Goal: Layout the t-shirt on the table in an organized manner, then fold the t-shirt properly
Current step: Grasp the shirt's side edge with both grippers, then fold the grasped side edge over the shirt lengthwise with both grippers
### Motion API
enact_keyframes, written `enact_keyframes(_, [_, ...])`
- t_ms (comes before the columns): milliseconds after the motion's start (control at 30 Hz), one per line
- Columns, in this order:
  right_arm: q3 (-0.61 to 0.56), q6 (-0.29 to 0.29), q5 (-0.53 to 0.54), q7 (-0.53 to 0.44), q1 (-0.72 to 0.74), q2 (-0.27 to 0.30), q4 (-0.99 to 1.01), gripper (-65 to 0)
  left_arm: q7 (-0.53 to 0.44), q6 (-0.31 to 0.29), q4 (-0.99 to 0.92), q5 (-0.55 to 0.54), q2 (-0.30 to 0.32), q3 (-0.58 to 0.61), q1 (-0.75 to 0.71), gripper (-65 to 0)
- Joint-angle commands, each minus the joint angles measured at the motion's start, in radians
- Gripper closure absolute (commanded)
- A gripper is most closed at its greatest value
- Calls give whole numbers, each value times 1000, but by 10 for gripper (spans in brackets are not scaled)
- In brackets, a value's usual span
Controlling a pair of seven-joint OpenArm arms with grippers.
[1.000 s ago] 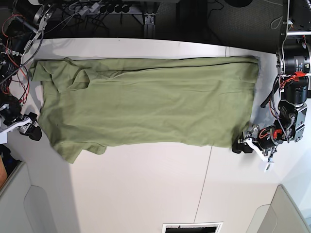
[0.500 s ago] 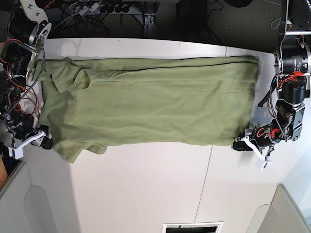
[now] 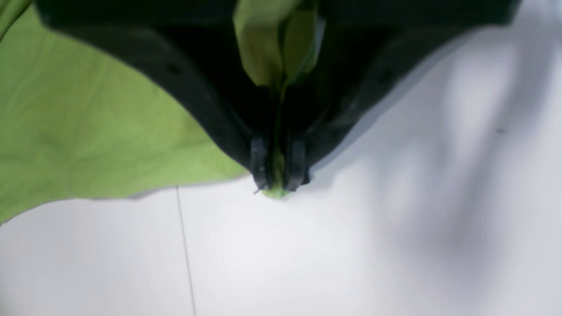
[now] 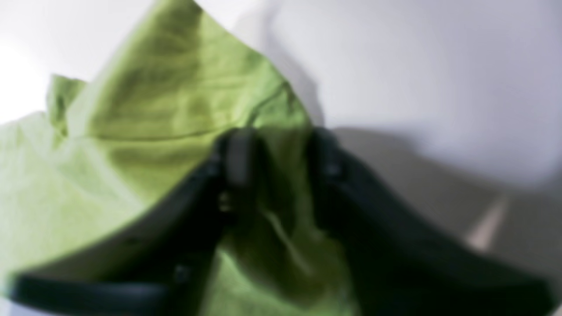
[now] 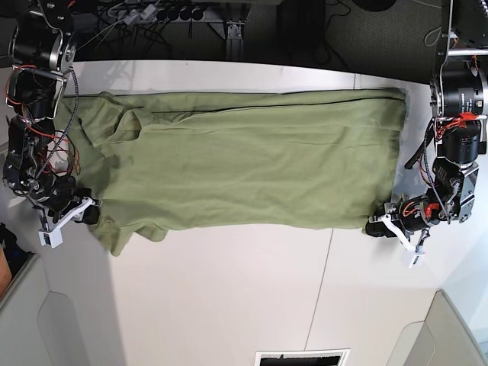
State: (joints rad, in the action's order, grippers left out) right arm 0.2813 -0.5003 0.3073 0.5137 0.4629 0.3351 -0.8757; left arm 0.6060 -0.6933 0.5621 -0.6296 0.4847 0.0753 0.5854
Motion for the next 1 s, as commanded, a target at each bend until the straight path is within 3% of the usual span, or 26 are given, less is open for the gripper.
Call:
enact_keyframes(0, [2,-2,18,-16,29,14,-18,-36,20,-5,8,8,14,-1,23,-43])
enact_keyframes(33, [2,-10,18,-14,29,14,-24,0,24,-5,8,5,14,-1,24,-43])
enact_keyframes(133, [3,-29,18,21,29,14,-59,0,55,-5,18,-42,21,-2,24,-21])
enact_keyframes(300, [3,-28,39,105,21,18,-167,0,245,-5,96,-200,49,-2,23,-21])
enact_keyframes(600, [6,-29,200,234,-95,85,-396,0,518,-5,233,-503,195,-2,0,-21])
enact_keyframes(767, [6,-40,269,242,-197,134,-486,0,591,-5,318,-614,269,-2,-94,-21])
enact_keyframes(967, [26,-47,277,250,-317,152,-576,0,704,-5,451,-741,324,-2,-228,-21])
